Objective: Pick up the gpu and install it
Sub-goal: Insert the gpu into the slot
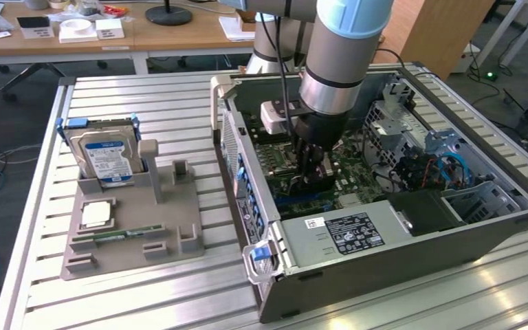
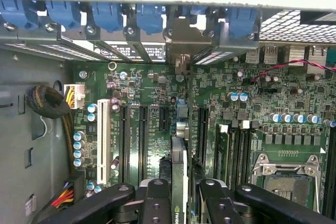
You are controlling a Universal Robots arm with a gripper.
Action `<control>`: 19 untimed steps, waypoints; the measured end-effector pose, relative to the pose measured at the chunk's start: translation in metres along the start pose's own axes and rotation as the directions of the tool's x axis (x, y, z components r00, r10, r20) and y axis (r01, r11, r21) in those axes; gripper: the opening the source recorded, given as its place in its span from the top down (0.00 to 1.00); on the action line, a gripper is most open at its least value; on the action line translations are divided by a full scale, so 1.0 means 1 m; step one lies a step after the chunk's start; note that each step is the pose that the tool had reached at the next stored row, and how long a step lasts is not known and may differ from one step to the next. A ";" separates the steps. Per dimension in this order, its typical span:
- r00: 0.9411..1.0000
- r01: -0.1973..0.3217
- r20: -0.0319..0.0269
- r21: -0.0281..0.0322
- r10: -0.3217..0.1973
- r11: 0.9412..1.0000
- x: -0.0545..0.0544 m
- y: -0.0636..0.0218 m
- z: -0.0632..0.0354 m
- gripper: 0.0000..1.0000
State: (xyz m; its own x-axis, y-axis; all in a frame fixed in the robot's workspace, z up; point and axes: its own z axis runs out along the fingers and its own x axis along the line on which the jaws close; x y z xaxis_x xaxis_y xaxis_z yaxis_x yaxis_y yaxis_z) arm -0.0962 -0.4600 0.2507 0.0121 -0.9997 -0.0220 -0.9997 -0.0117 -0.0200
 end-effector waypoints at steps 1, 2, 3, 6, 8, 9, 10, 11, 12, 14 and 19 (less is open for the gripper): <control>1.000 -0.002 0.000 0.000 0.002 1.000 0.000 0.0000 0.0000 0.75; 1.000 -0.005 0.000 0.000 0.005 1.000 0.000 0.0000 0.0001 0.75; 1.000 -0.008 0.000 0.000 0.008 1.000 0.000 0.0000 0.0002 0.75; 1.000 -0.010 0.000 0.000 0.010 1.000 -0.001 0.0001 0.0003 0.75; 1.000 -0.010 0.000 0.000 0.010 1.000 -0.001 0.0001 0.0002 0.75; 1.000 -0.010 0.000 0.000 0.010 1.000 -0.001 0.0000 0.0003 0.75; 1.000 -0.010 0.000 0.000 0.010 1.000 -0.001 0.0000 0.0003 0.75; 1.000 -0.010 0.000 0.000 0.010 1.000 -0.001 0.0000 0.0003 0.75; 1.000 -0.010 0.000 0.000 0.010 1.000 -0.001 0.0000 0.0003 0.75; 1.000 -0.010 -0.001 0.000 0.010 1.000 -0.001 0.0000 0.0003 0.75; 1.000 -0.010 -0.001 0.000 0.010 1.000 -0.001 0.0000 0.0004 0.75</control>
State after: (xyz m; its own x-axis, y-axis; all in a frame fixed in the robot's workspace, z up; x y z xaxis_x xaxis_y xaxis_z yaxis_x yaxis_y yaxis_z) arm -0.0962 -0.4593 0.2503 0.0017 -0.9998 -0.0215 -0.9998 -0.0013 -0.0200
